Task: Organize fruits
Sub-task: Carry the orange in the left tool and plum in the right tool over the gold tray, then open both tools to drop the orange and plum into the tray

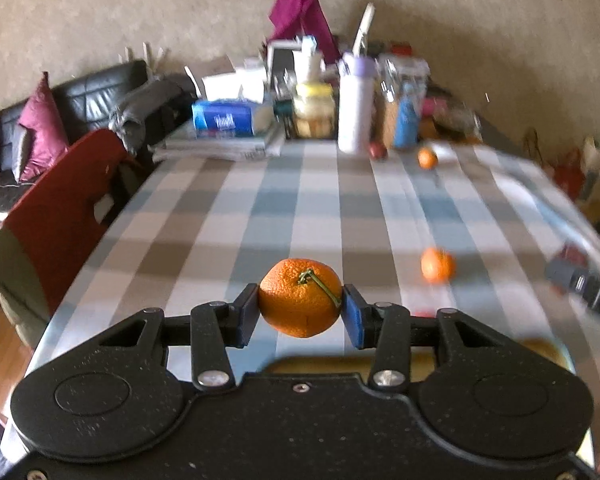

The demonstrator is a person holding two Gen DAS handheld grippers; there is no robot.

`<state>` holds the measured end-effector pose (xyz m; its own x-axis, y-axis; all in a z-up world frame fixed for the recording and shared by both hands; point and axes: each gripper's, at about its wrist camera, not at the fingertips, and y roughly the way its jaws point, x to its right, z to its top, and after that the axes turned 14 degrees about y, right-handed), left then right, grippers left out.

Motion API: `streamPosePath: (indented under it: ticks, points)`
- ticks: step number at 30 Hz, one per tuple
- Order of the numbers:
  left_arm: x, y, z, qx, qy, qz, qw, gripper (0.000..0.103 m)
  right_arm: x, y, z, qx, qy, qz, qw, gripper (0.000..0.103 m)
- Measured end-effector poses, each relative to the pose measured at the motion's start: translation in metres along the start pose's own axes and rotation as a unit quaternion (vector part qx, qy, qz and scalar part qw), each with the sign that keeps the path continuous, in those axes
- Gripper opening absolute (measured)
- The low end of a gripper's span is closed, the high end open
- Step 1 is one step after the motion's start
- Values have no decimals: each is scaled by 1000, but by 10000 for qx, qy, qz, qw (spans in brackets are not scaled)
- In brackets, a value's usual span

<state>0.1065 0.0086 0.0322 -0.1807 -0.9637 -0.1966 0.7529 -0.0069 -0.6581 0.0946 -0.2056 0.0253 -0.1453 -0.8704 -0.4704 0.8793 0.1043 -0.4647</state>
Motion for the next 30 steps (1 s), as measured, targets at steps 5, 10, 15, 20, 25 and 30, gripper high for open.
streamPosePath:
  ticks: [5,10,15,20,25,30]
  points:
    - [4,-9,-31,-255,19,-324,9991,51,-3,-37,-11,-74,-8,294,9995,35]
    - [2,-19,-60,-416,-188,-496,9977,51,-1,-64,-32,-213,-2,465,9987,35]
    - [6,-28,-82,-551,-166,-568,9967,51,2,-81,-56,-319,-100,342,9989,35]
    - [13,-35,-96,-617,-43,-678,9958,51,7,-91,-79,-538,-257,186,9980,35]
    - [17,-35,-104,-722,19,-812,9941,51,8,-97,-95,-733,-444,74,9963,35]
    - [20,-35,-109,-756,104,-812,9938,51,4,-98,-105,-890,-665,139,9937,35]
